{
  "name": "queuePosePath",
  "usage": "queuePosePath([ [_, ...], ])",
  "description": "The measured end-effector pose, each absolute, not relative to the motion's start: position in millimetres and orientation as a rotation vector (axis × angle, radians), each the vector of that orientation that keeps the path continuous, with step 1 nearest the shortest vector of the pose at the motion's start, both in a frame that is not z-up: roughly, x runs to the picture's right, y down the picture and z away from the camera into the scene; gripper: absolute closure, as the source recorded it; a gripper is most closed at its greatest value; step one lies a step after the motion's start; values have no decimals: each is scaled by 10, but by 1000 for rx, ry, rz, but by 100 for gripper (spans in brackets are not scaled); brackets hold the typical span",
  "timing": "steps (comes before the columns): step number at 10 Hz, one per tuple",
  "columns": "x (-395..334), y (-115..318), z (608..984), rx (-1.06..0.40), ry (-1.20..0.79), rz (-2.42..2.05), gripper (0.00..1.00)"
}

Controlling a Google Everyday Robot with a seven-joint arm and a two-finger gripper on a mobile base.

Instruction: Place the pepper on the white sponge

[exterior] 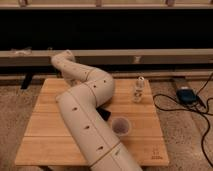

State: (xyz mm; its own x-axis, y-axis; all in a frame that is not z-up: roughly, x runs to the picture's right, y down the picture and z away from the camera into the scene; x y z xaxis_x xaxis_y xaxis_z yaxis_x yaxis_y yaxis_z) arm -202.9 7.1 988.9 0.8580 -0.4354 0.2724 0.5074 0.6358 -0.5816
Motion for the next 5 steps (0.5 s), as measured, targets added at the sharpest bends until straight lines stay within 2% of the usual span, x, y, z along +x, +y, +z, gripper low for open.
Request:
queuePosePath([
  [1, -1998, 54, 9865, -693, -107, -539, 96],
  [2, -1983, 42, 9826, -690, -109, -536, 100],
  [5, -2027, -33, 9607, -662, -129, -543, 100],
])
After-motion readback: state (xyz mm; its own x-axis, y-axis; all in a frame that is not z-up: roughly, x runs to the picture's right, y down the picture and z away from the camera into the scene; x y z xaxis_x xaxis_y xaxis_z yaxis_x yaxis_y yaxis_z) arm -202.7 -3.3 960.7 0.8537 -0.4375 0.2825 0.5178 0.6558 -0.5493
